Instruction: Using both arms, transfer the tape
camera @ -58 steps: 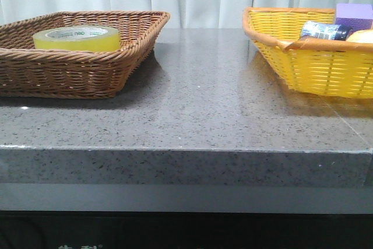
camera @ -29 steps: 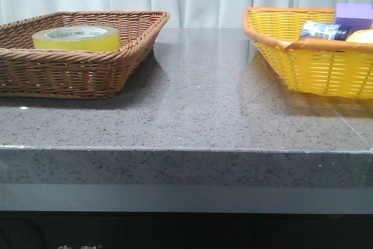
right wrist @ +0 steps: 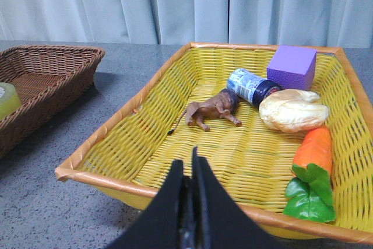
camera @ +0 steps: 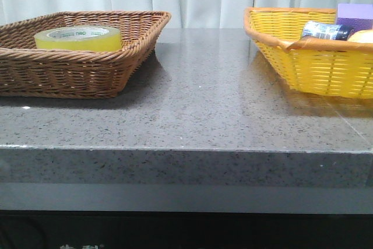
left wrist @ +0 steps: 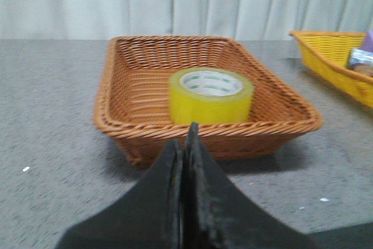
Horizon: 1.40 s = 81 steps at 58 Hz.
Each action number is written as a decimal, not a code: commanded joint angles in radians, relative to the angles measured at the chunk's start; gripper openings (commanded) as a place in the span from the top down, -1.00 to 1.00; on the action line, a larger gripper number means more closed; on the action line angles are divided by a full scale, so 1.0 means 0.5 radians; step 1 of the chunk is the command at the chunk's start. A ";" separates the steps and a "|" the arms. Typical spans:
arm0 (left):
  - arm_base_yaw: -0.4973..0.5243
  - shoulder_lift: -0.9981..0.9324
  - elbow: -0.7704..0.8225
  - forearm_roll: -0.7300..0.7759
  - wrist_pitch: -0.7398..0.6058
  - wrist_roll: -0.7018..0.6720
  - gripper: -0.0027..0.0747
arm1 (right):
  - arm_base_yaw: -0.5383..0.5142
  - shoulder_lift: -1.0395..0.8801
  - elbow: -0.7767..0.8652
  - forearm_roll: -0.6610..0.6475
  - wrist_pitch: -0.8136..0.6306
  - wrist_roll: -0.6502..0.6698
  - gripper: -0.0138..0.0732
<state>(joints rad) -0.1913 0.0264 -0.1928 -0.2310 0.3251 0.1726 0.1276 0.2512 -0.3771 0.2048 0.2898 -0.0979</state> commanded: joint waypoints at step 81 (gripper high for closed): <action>0.088 -0.104 0.481 0.370 -0.346 -0.413 0.98 | -0.010 0.017 -0.053 -0.008 -0.173 -0.020 0.84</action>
<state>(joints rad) -0.1397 -0.0067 0.0077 -0.0471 0.2387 -0.0318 0.1276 0.2512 -0.3771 0.2048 0.2898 -0.0998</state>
